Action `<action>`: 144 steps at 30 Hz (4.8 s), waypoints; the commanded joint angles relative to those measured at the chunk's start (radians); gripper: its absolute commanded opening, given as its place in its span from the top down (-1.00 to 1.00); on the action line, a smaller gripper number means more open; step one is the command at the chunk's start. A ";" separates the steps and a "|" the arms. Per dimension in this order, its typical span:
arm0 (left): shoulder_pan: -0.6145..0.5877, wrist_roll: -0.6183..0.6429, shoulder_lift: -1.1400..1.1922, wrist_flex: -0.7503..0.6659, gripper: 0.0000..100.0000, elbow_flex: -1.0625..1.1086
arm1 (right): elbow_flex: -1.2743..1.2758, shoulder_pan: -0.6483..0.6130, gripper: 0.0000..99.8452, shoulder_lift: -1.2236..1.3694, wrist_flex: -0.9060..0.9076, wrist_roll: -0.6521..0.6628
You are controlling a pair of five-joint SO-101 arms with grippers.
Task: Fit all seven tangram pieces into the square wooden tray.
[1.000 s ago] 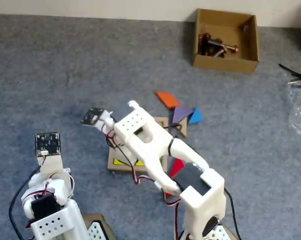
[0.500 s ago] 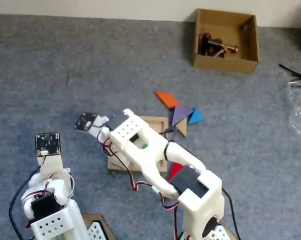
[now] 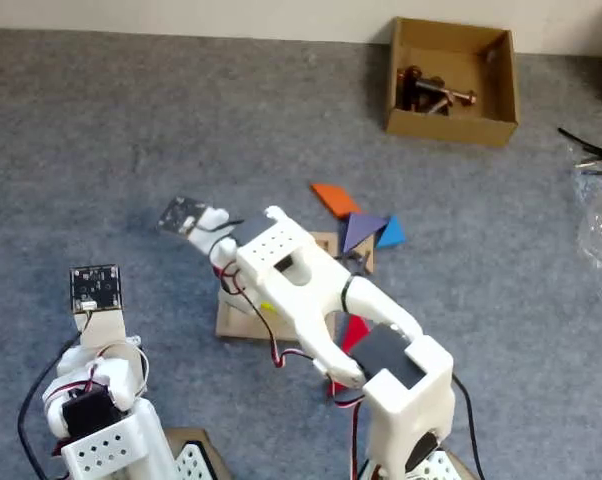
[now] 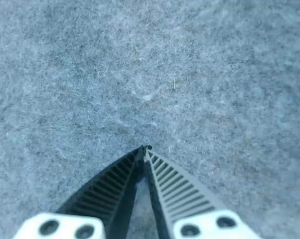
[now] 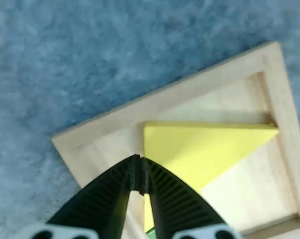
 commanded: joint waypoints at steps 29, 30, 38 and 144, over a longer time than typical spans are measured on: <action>0.018 0.008 -0.005 0.009 0.99 0.021 | -0.142 0.159 0.95 -0.071 0.170 -0.008; 0.018 0.008 -0.005 0.009 0.99 0.021 | -0.162 0.166 0.95 -0.071 0.183 -0.008; 0.018 0.008 -0.005 0.009 0.99 0.021 | -0.208 0.268 0.95 -0.065 0.185 -0.005; 0.018 0.009 -0.005 0.009 0.99 0.021 | -0.076 0.012 0.38 -0.193 0.028 -0.508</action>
